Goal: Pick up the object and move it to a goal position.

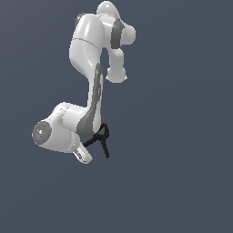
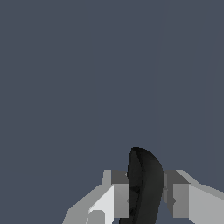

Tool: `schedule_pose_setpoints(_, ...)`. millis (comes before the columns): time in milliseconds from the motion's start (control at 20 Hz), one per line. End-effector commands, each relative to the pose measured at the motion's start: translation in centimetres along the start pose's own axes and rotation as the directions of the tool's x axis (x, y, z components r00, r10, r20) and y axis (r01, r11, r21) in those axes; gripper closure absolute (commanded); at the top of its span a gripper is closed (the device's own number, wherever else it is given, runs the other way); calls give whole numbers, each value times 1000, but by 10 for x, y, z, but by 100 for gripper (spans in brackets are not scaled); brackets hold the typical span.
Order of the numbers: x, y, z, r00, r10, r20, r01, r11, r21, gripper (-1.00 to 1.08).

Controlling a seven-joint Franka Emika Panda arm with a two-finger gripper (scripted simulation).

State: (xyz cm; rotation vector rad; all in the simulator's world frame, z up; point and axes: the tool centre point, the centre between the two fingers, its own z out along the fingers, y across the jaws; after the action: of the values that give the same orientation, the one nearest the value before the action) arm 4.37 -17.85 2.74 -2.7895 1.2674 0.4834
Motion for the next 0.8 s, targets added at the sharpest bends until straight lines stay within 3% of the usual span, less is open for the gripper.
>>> schedule_pose_setpoints(0, -5, -4, 1, 1000, 15, -12, -15, 1000, 11, 108)
schedule_pose_setpoints(400, -17, -13, -7, 990, 112, -90, -105, 991, 80, 108)
schedule_pose_setpoints(750, -30, -25, -16, 960, 223, -167, -196, 967, 164, 108)
